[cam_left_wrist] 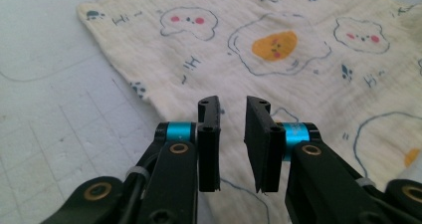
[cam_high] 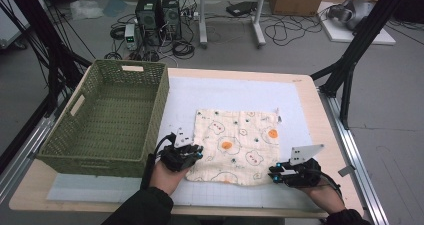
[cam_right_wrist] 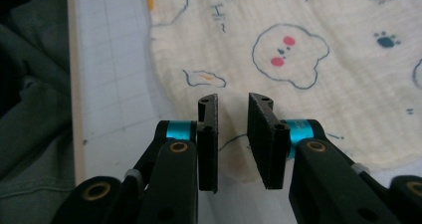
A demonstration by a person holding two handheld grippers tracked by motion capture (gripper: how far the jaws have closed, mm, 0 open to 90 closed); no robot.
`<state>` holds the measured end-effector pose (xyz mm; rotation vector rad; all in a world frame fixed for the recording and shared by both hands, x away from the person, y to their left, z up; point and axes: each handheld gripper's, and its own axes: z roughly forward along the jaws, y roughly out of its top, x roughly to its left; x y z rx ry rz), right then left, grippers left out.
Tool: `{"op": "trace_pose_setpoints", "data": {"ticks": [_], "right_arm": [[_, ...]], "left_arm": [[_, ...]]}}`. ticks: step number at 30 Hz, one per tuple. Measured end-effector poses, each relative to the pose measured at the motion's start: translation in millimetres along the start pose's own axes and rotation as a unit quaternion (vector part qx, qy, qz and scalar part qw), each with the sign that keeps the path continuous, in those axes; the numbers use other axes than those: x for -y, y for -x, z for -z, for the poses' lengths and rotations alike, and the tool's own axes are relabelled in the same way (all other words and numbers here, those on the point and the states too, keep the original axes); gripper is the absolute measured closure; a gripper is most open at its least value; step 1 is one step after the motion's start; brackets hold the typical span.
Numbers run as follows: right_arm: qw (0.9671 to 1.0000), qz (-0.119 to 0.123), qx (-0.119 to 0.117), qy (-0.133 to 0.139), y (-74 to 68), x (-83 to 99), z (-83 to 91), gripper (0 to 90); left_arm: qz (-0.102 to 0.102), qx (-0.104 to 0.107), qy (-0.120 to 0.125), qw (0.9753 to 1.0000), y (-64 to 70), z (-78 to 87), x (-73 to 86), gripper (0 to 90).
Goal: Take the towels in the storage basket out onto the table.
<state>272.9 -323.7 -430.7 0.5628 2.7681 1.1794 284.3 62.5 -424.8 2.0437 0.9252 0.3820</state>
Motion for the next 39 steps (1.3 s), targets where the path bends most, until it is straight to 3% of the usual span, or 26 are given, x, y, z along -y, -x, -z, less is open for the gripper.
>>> {"op": "trace_pose_setpoints", "data": {"ticks": [3, 4, 6, 9, 12, 16, 18, 20, 23, 25, 29, 37, 39], "right_arm": [[0.9998, -0.008, -0.004, -0.018, 5.0, 2.5, -10.0, 73.7], [0.9999, -0.011, -0.005, -0.011, 6.0, 3.1, -10.5, 76.1], [0.9997, -0.021, -0.008, -0.01, 8.5, 4.1, -9.7, 87.8], [0.9994, -0.025, -0.023, -0.012, 8.1, 6.0, -7.1, 89.2], [0.9993, -0.022, -0.026, -0.016, 3.0, 10.1, -2.4, 89.4], [0.9993, -0.023, -0.026, -0.017, -3.5, 17.1, 6.1, 89.5], [0.9995, -0.023, -0.022, 0.0, -6.1, 18.6, 11.7, 88.6], [0.9994, -0.027, -0.018, 0.012, -6.8, 17.2, 14.1, 75.5], [0.9996, -0.024, -0.014, 0.006, -6.3, 14.6, 7.9, 69.8], [0.9995, -0.024, -0.019, -0.007, -5.6, 14.8, 1.0, 70.7], [0.9992, -0.032, -0.025, -0.004, -1.4, 16.0, -1.2, 88.6], [0.9986, -0.032, -0.042, 0.003, -6.4, 23.0, 3.6, 89.3], [0.9985, -0.032, -0.043, 0.003, -8.7, 23.8, 5.5, 88.9]], "left_arm": [[-0.004, -0.003, -0.013, 0.9999, 1.4, 0.0, 5.5, 69.8], [-0.003, -0.001, -0.018, 0.9998, 1.8, 0.3, 8.3, 69.5], [-0.008, 0.004, -0.029, 0.9995, 3.0, -0.5, 12.2, 70.4], [-0.015, 0.014, -0.043, 0.9988, 5.7, -3.5, 17.8, 83.1], [-0.017, 0.01, -0.039, 0.999, 9.8, -3.1, 21.7, 89.4], [-0.012, 0.022, -0.035, 0.9991, 11.9, 4.5, 24.5, 89.5], [-0.014, 0.025, -0.024, 0.9993, 13.2, 10.5, 24.4, 86.0], [-0.015, 0.031, -0.021, 0.9992, 14.5, 13.8, 23.9, 77.2], [-0.018, 0.04, -0.029, 0.9986, 16.5, 11.4, 25.4, 75.1], [-0.025, 0.044, -0.042, 0.9978, 18.4, 7.6, 27.7, 76.2], [-0.038, 0.033, -0.038, 0.998, 20.9, 6.7, 31.3, 86.9], [-0.022, 0.044, -0.037, 0.9981, 23.1, 17.0, 38.4, 88.8], [-0.027, 0.047, -0.031, 0.9981, 26.5, 21.2, 39.4, 88.8]]}}
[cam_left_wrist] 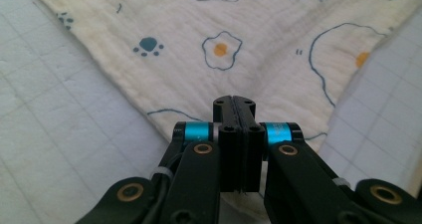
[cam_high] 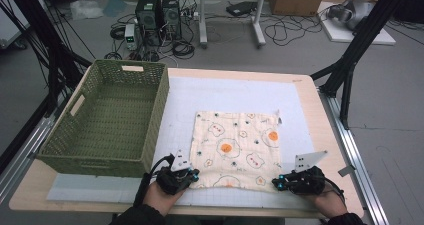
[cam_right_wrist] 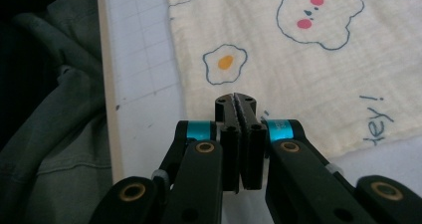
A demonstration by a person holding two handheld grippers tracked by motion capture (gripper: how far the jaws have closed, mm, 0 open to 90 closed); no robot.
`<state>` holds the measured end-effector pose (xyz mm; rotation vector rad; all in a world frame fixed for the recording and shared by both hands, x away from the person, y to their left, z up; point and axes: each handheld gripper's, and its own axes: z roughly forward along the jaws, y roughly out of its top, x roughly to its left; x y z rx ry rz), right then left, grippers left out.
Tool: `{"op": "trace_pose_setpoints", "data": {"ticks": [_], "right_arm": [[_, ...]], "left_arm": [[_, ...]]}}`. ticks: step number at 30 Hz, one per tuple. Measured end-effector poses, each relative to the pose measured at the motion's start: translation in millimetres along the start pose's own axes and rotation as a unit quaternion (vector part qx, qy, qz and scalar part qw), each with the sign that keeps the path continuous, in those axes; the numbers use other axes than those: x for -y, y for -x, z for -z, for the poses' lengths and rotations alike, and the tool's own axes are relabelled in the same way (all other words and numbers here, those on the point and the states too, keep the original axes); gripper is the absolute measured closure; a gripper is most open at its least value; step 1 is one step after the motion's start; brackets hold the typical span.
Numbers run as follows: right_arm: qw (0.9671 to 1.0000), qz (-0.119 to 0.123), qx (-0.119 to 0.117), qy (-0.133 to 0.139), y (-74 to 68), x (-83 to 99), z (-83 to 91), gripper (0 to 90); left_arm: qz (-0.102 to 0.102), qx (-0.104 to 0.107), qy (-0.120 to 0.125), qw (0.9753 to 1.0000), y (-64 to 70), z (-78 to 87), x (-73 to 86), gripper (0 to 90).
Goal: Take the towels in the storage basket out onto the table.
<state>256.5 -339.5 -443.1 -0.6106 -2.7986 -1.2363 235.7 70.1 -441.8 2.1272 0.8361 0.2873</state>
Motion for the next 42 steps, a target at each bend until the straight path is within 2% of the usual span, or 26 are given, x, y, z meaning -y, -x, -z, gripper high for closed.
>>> {"op": "trace_pose_setpoints", "data": {"ticks": [2, 6, 9, 16, 19, 29, 32, 35, 38, 40, 42], "right_arm": [[0.9999, -0.008, -0.003, 0.014, -0.3, -1.4, 2.5, 80.2], [0.9987, -0.02, 0.019, 0.042, 4.7, -8.8, 8.0, 63.6], [0.9971, -0.027, 0.035, 0.062, 11.6, -15.1, 9.8, 56.7], [0.9944, -0.047, 0.059, 0.074, 29.3, -26.8, 6.0, 47.2], [0.9941, -0.049, 0.066, 0.072, 35.8, -29.5, 3.2, 46.3], [0.9926, -0.053, 0.081, 0.072, 48.0, -33.3, 0.9, 46.9], [0.9942, -0.043, 0.083, 0.054, 48.3, -34.3, -4.6, 47.8], [0.9954, -0.044, 0.078, 0.035, 47.6, -33.9, -10.2, 48.3], [0.9968, -0.038, 0.065, 0.027, 45.9, -32.0, -13.2, 55.0], [0.9978, -0.033, 0.056, 0.012, 44.0, -28.6, -17.9, 60.1], [0.9977, -0.026, 0.061, 0.011, 40.4, -26.5, -17.4, 69.8]], "left_arm": [[-0.007, -0.002, 0.018, 0.9998, 0.9, 4.1, -2.5, 87.8], [-0.007, -0.001, 0.045, 0.9989, -4.0, 5.8, -10.5, 76.8], [-0.005, -0.006, 0.061, 0.9981, -8.7, 3.5, -15.8, 69.0], [-0.007, -0.011, 0.083, 0.9965, -17.8, -1.2, -30.0, 56.4], [-0.009, -0.014, 0.088, 0.996, -20.9, -2.5, -33.2, 54.6], [-0.008, -0.009, 0.073, 0.9973, -27.0, -10.7, -32.5, 53.2], [-0.009, -0.008, 0.07, 0.9975, -26.8, -12.8, -32.5, 53.1], [-0.009, -0.009, 0.06, 0.9981, -27.6, -16.0, -31.2, 53.2], [-0.01, -0.006, 0.048, 0.9988, -28.3, -19.9, -29.5, 53.7], [-0.013, -0.006, 0.042, 0.999, -27.6, -21.0, -29.1, 55.5], [-0.017, -0.003, 0.038, 0.9992, -27.4, -22.2, -28.8, 59.7]]}}
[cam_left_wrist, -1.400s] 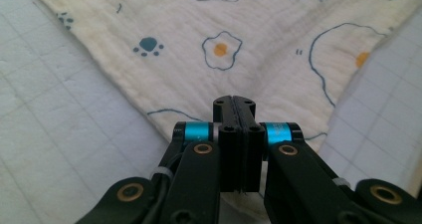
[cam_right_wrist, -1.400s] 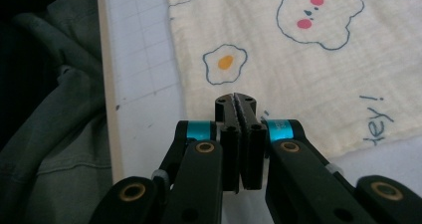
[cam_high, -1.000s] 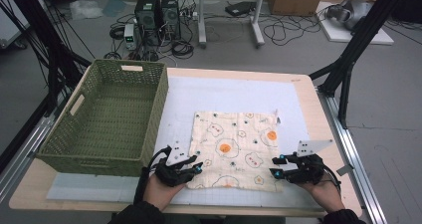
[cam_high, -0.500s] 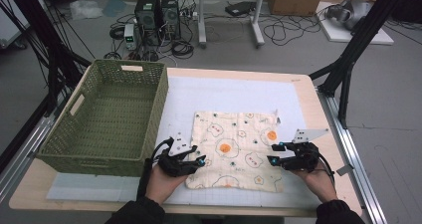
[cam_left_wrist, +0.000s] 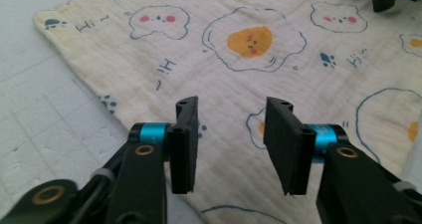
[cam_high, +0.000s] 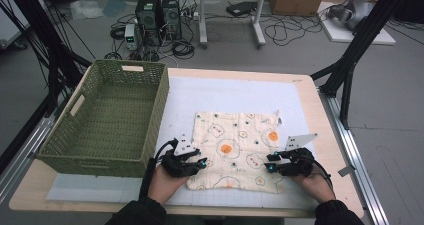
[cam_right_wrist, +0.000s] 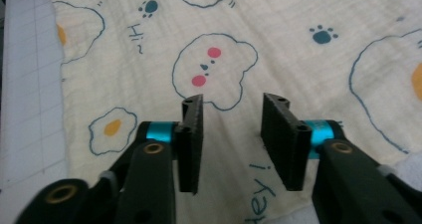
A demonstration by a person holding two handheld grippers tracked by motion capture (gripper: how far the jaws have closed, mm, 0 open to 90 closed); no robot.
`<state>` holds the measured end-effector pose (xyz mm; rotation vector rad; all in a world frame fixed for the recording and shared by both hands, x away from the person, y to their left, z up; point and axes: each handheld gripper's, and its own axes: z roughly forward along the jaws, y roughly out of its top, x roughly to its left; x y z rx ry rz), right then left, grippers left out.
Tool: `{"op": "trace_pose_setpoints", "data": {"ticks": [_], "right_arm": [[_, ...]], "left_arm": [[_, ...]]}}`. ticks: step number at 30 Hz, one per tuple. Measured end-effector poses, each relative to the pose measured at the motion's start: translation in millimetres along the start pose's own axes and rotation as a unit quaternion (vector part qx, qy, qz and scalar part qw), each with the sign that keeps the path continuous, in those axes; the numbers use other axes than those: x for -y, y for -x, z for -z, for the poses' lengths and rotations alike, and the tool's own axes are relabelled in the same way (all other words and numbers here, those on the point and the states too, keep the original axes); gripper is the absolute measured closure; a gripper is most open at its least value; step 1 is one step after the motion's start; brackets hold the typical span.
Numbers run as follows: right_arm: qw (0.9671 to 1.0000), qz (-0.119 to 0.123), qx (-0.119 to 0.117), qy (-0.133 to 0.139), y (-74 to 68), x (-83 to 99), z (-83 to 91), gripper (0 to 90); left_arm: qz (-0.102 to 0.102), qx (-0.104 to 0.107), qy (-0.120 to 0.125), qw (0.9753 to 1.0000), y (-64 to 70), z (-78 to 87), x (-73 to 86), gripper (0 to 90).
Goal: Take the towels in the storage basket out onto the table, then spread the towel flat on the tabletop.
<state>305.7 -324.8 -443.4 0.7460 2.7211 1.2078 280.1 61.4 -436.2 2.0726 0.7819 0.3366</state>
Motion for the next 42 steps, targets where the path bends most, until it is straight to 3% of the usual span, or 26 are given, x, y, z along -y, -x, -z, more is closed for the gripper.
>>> {"op": "trace_pose_setpoints", "data": {"ticks": [4, 6, 8, 12, 14, 17, 25, 30, 35, 39, 42], "right_arm": [[1.0, 0.002, -0.003, -0.002, -0.9, 3.4, 2.5, 86.1], [0.9999, 0.008, -0.006, -0.003, -2.2, 4.6, 3.8, 88.3], [0.9999, 0.009, -0.012, -0.005, -4.0, 6.3, 5.3, 88.5], [0.9997, 0.015, -0.02, -0.008, -11.8, 11.2, 9.8, 88.4], [0.9998, 0.011, -0.015, 0.0, -13.6, 12.5, 12.2, 76.0], [0.9996, -0.011, -0.017, 0.02, -9.9, 11.5, 14.5, 63.3], [0.9991, -0.019, -0.005, 0.037, -4.2, 5.1, 17.0, 54.9], [0.9986, -0.027, 0.01, 0.044, 8.5, -2.6, 20.0, 50.8], [0.9975, -0.032, 0.031, 0.054, 27.0, -14.7, 26.2, 50.1], [0.9965, -0.04, 0.041, 0.06, 44.1, -30.3, 29.5, 49.4], [0.9964, -0.034, 0.053, 0.056, 55.5, -44.8, 29.5, 49.3]], "left_arm": [[-0.007, 0.001, -0.027, 0.9996, 0.6, -4.6, 3.4, 70.7], [-0.011, 0.004, -0.041, 0.9991, 1.1, -6.9, 6.2, 86.1], [-0.008, 0.004, -0.039, 0.9992, 2.0, -6.4, 6.8, 89.5], [-0.006, 0.017, -0.042, 0.999, 4.3, -3.5, 7.3, 89.6], [-0.006, 0.017, -0.03, 0.9994, 6.2, -2.3, 6.5, 89.0], [-0.007, 0.022, -0.019, 0.9996, 6.9, -1.4, 4.1, 76.5], [0.001, 0.012, 0.002, 0.9999, 2.6, 2.1, -2.3, 64.4], [0.006, 0.002, 0.005, 1.0, -6.2, -3.8, -15.2, 63.3], [0.005, -0.017, 0.006, 0.9998, -15.8, -16.5, -32.1, 67.7], [0.022, -0.038, 0.023, 0.9988, -27.4, -24.8, -47.9, 72.0], [0.032, -0.052, 0.022, 0.9979, -36.4, -33.8, -61.4, 71.8]]}}
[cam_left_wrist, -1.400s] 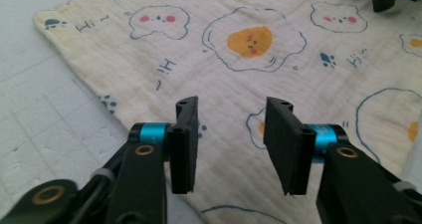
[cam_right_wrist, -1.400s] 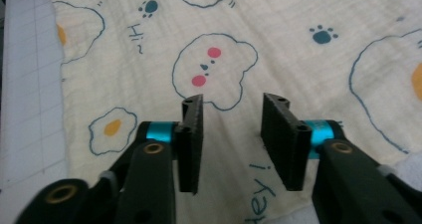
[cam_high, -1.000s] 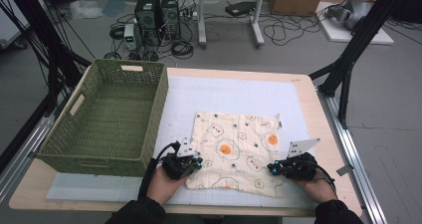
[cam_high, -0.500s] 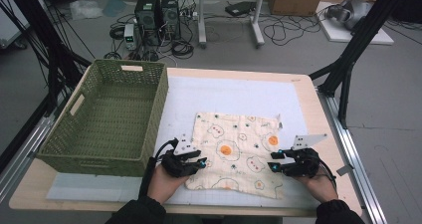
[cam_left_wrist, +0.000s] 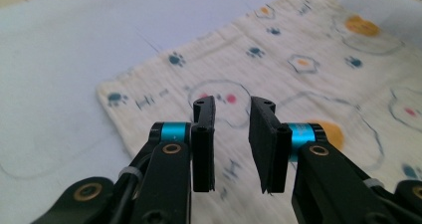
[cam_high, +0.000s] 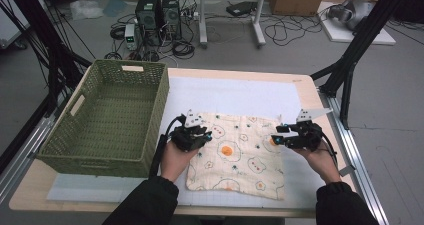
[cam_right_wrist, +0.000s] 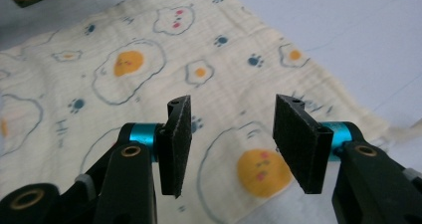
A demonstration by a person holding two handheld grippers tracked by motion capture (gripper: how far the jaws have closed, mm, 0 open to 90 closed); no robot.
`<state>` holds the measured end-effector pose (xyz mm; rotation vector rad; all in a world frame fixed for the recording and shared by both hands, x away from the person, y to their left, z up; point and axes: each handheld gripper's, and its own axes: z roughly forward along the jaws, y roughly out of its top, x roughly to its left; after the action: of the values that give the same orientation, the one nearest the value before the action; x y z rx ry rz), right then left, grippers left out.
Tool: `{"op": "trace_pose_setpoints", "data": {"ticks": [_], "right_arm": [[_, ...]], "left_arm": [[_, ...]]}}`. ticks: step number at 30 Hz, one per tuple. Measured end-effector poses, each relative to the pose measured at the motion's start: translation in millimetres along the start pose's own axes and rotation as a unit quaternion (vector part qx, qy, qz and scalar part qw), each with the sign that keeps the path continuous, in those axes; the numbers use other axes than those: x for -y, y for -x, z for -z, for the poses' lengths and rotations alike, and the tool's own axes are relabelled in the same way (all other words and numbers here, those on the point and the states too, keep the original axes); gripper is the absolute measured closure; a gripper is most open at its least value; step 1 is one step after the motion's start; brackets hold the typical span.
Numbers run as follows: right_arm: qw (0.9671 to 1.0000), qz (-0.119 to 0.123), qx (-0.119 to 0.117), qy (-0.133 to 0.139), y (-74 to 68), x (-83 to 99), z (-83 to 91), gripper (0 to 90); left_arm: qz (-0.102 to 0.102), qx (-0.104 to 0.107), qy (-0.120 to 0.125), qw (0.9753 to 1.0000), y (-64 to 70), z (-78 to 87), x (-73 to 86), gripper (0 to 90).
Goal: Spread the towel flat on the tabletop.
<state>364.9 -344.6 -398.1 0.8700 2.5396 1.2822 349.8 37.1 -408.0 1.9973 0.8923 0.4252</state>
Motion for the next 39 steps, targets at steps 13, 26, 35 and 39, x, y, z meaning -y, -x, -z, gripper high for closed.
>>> {"op": "trace_pose_setpoints", "data": {"ticks": [13, 26, 35, 39], "right_arm": [[0.9966, -0.05, 0.048, -0.044, 41.3, 5.7, -34.4, 53.7], [0.9953, -0.057, 0.035, -0.071, 41.7, 8.6, -45.4, 88.3], [0.9994, -0.034, -0.001, -0.005, 19.8, -3.7, -6.1, 88.3], [0.9996, -0.018, -0.013, 0.019, 2.2, -1.3, 11.6, 88.4]], "left_arm": [[0.059, -0.094, -0.063, 0.9918, -33.8, -37.8, 4.7, 65.8], [0.063, -0.074, -0.061, 0.9934, -36.7, -38.1, 7.3, 87.5], [0.047, -0.063, 0.019, 0.9967, -26.2, 3.3, 1.2, 87.6], [0.024, -0.058, 0.033, 0.9975, -16.5, 19.0, 6.8, 87.5]]}}
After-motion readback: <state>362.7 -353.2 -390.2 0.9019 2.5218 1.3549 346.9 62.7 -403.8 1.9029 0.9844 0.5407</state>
